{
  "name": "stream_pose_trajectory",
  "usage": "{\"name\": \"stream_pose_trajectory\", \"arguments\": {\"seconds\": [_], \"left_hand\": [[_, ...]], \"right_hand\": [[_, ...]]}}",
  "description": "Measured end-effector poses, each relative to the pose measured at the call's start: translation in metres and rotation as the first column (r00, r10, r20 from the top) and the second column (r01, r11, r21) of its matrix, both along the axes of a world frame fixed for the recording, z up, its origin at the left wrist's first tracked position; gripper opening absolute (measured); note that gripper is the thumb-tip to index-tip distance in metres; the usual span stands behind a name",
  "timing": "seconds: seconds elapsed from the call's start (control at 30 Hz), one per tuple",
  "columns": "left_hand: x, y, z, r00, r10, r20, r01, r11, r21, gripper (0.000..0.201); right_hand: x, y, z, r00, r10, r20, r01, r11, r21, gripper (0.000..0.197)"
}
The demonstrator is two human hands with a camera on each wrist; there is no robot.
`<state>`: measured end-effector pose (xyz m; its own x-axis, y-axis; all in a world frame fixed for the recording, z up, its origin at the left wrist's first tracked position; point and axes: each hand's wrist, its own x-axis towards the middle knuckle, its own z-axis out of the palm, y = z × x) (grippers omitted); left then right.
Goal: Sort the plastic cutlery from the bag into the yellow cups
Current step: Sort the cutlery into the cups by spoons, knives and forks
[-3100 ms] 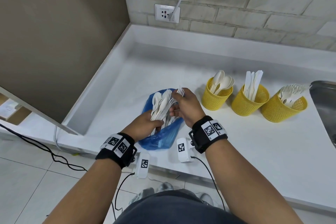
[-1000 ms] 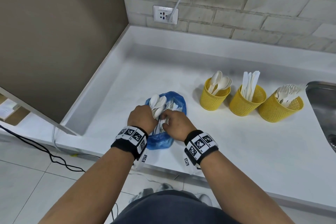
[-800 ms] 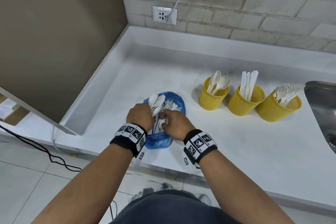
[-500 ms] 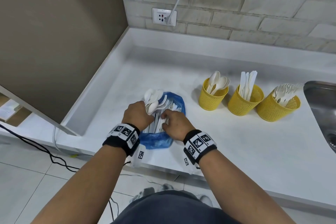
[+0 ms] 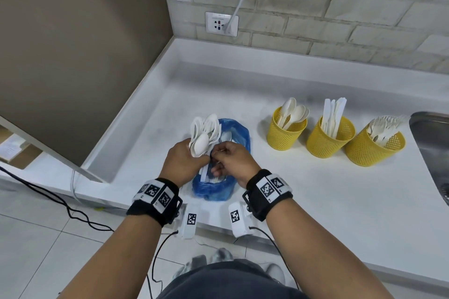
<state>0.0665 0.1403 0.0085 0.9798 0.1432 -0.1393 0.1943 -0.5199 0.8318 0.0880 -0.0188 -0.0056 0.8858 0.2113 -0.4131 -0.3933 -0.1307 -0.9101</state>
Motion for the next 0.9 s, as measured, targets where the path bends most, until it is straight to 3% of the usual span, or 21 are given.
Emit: {"name": "stream_pose_trajectory", "arguments": {"seconds": [0.07,0.23,0.47,0.7,0.9], "left_hand": [[-0.005,-0.004,0.005,0.999,-0.024,0.032,0.023,0.998,0.050,0.020],[-0.009,-0.012,0.009,0.997,-0.060,0.037,0.059,0.998,0.039,0.020],[-0.006,-0.011,0.006,1.000,-0.025,-0.004,0.025,0.994,-0.105,0.026],[0.003,-0.022,0.013,0.978,-0.207,-0.022,0.203,0.970,-0.133,0.026],[0.011,-0.048,0.020,0.985,-0.143,0.097,0.151,0.986,-0.077,0.039]], "right_hand": [[-0.001,0.000,0.001,0.999,-0.038,-0.026,0.039,0.997,0.063,0.005],[0.002,0.003,0.003,0.993,-0.072,-0.099,0.086,0.985,0.152,0.022],[0.004,-0.003,0.010,0.960,-0.196,-0.201,0.249,0.924,0.289,0.002],[0.009,-0.020,0.017,0.976,-0.212,-0.054,0.219,0.954,0.204,0.020],[0.015,-0.038,0.029,0.966,-0.245,0.084,0.229,0.959,0.166,0.020]]}}
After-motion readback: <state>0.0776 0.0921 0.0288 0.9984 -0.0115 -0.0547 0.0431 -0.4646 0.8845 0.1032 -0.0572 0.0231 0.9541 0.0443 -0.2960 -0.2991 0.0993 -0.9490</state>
